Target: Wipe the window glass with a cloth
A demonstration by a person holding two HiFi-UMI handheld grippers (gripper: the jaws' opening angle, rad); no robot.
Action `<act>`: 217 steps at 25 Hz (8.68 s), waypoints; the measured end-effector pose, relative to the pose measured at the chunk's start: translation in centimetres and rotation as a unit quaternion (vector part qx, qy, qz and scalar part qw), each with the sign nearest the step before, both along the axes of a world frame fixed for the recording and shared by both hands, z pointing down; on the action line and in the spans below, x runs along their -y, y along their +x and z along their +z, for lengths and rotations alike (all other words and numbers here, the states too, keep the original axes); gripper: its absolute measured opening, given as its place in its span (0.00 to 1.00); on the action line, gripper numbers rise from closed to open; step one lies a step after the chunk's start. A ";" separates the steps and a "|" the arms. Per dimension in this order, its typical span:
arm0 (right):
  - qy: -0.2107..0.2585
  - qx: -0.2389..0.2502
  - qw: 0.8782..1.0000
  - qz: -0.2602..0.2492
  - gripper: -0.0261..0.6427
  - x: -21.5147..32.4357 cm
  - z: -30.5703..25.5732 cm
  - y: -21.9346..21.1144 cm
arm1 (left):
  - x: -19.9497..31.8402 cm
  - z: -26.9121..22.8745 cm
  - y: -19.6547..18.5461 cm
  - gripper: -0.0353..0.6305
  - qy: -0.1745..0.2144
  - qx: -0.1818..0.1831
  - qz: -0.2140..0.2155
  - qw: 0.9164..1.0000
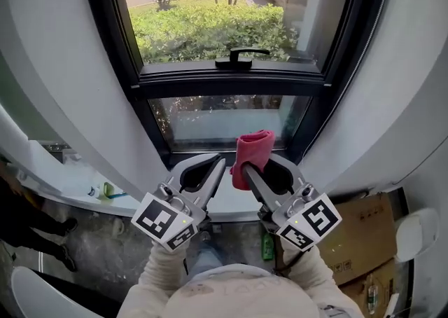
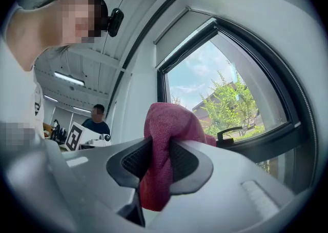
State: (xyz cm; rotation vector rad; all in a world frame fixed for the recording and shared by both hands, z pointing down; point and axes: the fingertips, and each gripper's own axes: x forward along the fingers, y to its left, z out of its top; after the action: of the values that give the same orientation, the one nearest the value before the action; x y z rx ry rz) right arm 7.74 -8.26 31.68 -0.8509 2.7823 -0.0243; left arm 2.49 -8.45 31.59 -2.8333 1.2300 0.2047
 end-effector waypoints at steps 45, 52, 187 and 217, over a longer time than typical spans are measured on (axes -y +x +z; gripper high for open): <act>0.221 -0.090 0.963 0.123 0.21 31.1 -31.3 -27.9 | 12.0 -0.9 -19.8 0.05 0.010 -0.049 -0.085 0.995; 0.201 -0.110 0.965 0.128 0.21 33.7 -32.6 -31.0 | 12.7 -0.9 -21.0 0.05 0.013 -0.051 -0.097 0.994; 0.130 -0.104 0.954 0.248 0.21 38.9 -20.0 -2.8 | 15.3 -1.0 -3.9 0.05 0.000 0.021 0.035 0.999; 0.097 -0.077 0.954 0.275 0.21 37.7 -19.0 5.0 | 15.6 -1.6 -0.5 0.05 0.009 0.027 0.067 0.997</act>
State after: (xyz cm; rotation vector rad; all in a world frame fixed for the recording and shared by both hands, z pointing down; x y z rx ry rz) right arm 12.78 -45.94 12.66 -1.5887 2.5173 0.4165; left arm 2.02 -24.07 30.00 -2.8869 1.0229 0.1428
